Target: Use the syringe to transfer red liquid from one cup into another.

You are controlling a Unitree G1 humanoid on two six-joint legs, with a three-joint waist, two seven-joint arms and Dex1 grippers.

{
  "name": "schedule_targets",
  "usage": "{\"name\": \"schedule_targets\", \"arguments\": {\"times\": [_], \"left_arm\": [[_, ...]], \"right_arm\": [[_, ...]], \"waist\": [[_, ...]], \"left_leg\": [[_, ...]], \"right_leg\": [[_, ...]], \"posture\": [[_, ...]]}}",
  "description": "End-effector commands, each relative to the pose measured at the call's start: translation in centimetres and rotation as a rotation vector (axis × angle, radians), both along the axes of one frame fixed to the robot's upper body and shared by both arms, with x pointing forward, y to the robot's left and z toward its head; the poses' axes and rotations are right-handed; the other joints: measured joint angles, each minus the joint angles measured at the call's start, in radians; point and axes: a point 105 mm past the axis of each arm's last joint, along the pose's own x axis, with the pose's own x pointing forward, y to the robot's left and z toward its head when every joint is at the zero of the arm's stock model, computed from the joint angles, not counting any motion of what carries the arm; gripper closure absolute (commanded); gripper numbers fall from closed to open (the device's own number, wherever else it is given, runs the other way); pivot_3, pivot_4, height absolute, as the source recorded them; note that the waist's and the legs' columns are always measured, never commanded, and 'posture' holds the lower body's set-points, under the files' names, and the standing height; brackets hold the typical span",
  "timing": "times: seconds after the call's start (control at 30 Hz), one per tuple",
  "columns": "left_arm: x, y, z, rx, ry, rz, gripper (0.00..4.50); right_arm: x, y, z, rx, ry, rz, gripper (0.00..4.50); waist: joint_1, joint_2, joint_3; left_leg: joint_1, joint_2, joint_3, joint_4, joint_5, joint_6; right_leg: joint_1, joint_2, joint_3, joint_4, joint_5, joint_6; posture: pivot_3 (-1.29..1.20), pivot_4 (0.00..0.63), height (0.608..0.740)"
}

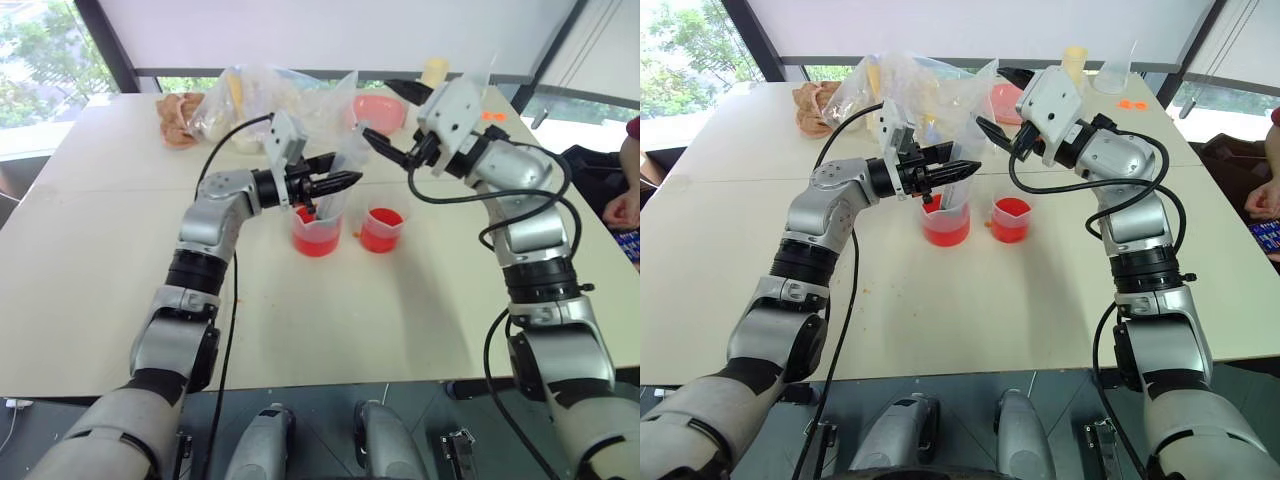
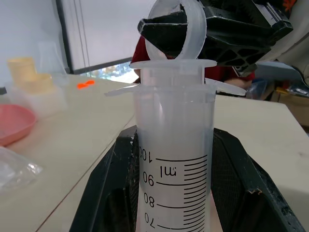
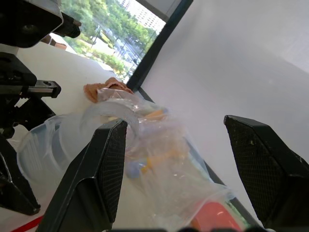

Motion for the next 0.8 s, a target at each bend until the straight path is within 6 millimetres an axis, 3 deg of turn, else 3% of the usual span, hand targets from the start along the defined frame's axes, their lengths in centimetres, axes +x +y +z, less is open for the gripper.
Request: {"name": "schedule_targets", "arguments": {"times": [0.03, 0.17, 0.37, 0.8], "left_arm": [[-0.3, 0.0, 0.9, 0.003, -0.061, 0.010, 3.04], [0.4, 0.7, 1.0, -0.019, -0.054, 0.059, 3.04], [0.8, 1.4, 0.7, -0.014, -0.058, 0.097, 3.04], [0.9, 1.4, -1.2, -0.012, -0.023, 0.124, 3.04]], "right_arm": [[-0.8, 0.5, 1.5, 0.014, -0.055, 0.047, 2.34], [-1.2, 0.9, 1.2, 0.003, -0.046, 0.072, 4.46], [-1.6, 1.1, 1.1, -0.016, -0.036, 0.087, 4.46], [-0.8, -1.9, 4.7, 0.057, -0.133, -0.052, 4.46]], "waist": [[0.000, 0.000, 0.000], [-0.001, 0.000, 0.000], [-0.002, 0.000, 0.000], [-0.001, 0.000, 0.000]], "left_leg": [[0.000, 0.000, 0.000, 0.000, 0.000, 0.000], [0.000, 0.000, -0.001, 0.000, 0.000, 0.000], [0.000, 0.000, -0.002, 0.000, 0.000, 0.000], [0.000, 0.000, -0.002, 0.000, 0.000, 0.000]], "right_leg": [[0.000, 0.000, 0.000, 0.000, 0.000, 0.000], [0.000, 0.000, 0.000, 0.000, 0.000, 0.000], [0.000, 0.000, 0.000, 0.000, 0.000, 0.000], [0.000, 0.000, 0.000, 0.000, 0.000, 0.000]], "posture": [[0.00, 0.150, 0.740], [0.00, 0.150, 0.740], [0.00, 0.150, 0.740], [0.00, 0.150, 0.740]]}}
